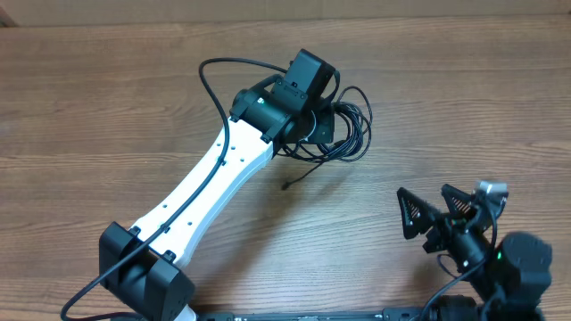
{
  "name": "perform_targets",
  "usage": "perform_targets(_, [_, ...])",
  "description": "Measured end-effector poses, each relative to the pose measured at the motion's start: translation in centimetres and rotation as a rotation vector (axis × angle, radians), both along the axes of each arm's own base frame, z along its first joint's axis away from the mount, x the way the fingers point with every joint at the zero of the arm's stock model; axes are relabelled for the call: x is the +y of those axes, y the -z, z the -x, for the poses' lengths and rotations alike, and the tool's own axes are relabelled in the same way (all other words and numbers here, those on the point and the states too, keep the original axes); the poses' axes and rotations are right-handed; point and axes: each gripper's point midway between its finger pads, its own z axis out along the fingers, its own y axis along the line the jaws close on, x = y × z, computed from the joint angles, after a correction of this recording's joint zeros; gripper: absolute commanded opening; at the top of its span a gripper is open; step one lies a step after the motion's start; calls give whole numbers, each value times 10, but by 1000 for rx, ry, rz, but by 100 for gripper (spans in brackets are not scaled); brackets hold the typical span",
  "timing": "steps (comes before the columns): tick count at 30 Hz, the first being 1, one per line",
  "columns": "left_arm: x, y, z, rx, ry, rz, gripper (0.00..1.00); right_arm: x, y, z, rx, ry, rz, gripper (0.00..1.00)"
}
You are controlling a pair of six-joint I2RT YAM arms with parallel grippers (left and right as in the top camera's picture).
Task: Untangle cables
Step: 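Move the right gripper toward the cables held by the left gripper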
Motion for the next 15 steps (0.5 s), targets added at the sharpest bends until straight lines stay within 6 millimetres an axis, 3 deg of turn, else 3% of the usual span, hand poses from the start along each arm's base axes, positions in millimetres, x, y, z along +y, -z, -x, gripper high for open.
perform_targets(3, [-4,0,3,19,-37,19,4,4,-2,-1,124,-7,-46,100])
perform_targets(7, [-28,-4,16,12,-10,49,4,17,-24,-13,151,-76,-115,100])
perform_targets(15, [-49,-4,34,32,23,71,4,35,-25,-8,215,-155,-230,100])
